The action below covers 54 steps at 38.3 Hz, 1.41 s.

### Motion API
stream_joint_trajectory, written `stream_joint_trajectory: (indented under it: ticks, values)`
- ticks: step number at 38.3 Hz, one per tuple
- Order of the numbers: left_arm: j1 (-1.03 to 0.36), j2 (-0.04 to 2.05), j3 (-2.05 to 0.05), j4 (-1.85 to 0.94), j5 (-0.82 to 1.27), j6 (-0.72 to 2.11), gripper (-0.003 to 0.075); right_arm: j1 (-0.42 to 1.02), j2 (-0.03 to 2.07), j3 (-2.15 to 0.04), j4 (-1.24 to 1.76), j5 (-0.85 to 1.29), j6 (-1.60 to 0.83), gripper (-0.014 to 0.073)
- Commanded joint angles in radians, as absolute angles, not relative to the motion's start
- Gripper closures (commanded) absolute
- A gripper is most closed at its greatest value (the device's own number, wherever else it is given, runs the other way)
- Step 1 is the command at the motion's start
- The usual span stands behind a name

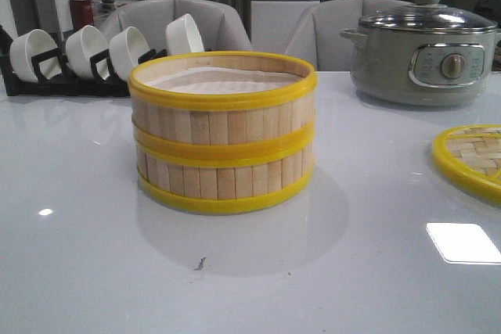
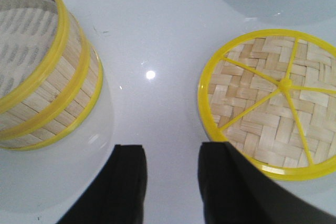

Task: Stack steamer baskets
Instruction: 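Open the left gripper and raise it away from the stack, then move the right gripper down onto the hub of the woven lid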

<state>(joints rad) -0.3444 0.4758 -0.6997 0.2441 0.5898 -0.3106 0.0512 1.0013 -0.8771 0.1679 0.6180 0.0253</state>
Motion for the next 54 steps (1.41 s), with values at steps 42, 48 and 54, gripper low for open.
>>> stream_joint_trajectory:
  ticks: [42, 48, 54]
  values:
    - [-0.342, 0.479, -0.725, 0.247, 0.497, -0.32, 0.0634, 0.053, 1.019, -0.917, 0.171, 0.626, 0.021, 0.0521]
    - [-0.342, 0.479, -0.725, 0.247, 0.495, -0.32, 0.0634, 0.053, 1.026, -0.917, 0.171, 0.636, 0.016, 0.0347]
    - [-0.342, 0.479, -0.725, 0.247, 0.495, -0.32, 0.0634, 0.053, 1.035, -0.917, 0.171, 0.631, 0.016, 0.0295]
